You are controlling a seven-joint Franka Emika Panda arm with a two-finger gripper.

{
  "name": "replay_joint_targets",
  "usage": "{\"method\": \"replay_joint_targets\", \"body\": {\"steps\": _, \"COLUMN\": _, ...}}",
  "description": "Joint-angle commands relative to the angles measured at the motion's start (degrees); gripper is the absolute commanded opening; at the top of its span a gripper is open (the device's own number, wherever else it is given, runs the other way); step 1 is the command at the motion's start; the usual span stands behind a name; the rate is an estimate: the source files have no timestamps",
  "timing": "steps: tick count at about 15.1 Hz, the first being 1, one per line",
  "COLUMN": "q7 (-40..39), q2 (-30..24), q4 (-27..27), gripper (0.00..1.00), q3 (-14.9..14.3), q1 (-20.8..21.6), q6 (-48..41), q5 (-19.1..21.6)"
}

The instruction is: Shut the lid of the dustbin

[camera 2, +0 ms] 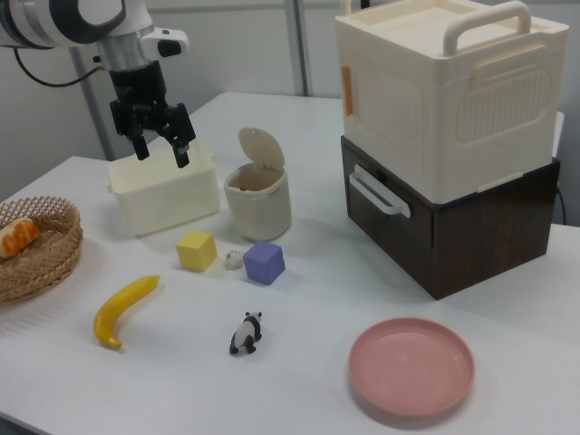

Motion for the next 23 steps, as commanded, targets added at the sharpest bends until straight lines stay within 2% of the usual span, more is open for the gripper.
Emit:
{"method": "replay_joint_targets", "body": {"steps": 1, "q7": -1.6, "q2": 0.5, "q4": 0.8, "gripper": 1.00, "q3": -0.9, "q1": 1.1, "q6": 0.3, "q5": 1.0}}
{"method": "replay_joint_targets", "body": {"steps": 2, "q7": -2.4, "q2": 0.5, "q4": 0.8, "gripper": 0.97, "q3": -0.9, "q1": 1.1, "q6": 0.3, "q5": 0.9}}
{"method": "replay_joint_targets", "body": {"steps": 3, "q7": -4.1, "q2": 0.4, "q4": 0.7, "gripper": 0.85, "q3": -0.9, "q1": 1.1, "q6": 0.2, "q5": 0.9}}
{"method": "replay_joint_targets", "body": {"steps": 4, "q7": -6.8, "q2": 0.2, "q4": 0.6, "gripper": 0.54, "q3": -0.9, "q1": 1.1, "q6": 0.1, "q5": 0.9}}
{"method": "replay_joint_targets", "body": {"steps": 6, "q7": -8.8, "q2": 0.2, "q4": 0.6, "gripper": 0.15, "q3": -0.9, "q1": 1.0, "q6": -0.1, "q5": 0.9}}
{"method": "replay_joint_targets", "body": {"steps": 7, "q7": -9.0, "q2": 0.3, "q4": 0.6, "gripper": 0.00, "q3": -0.9, "q1": 1.0, "q6": -0.2, "q5": 0.9}}
{"method": "replay_joint_targets", "body": {"steps": 20, "q7": -9.2, "q2": 0.7, "q4": 0.8, "gripper": 0.00, "q3": -0.9, "q1": 1.0, "q6": 0.4, "q5": 0.9}}
{"method": "replay_joint_targets", "body": {"steps": 23, "q7": -9.1, "q2": 2.8, "q4": 2.3, "gripper": 0.00, "q3": -0.9, "q1": 1.0, "q6": 4.5, "q5": 0.9}}
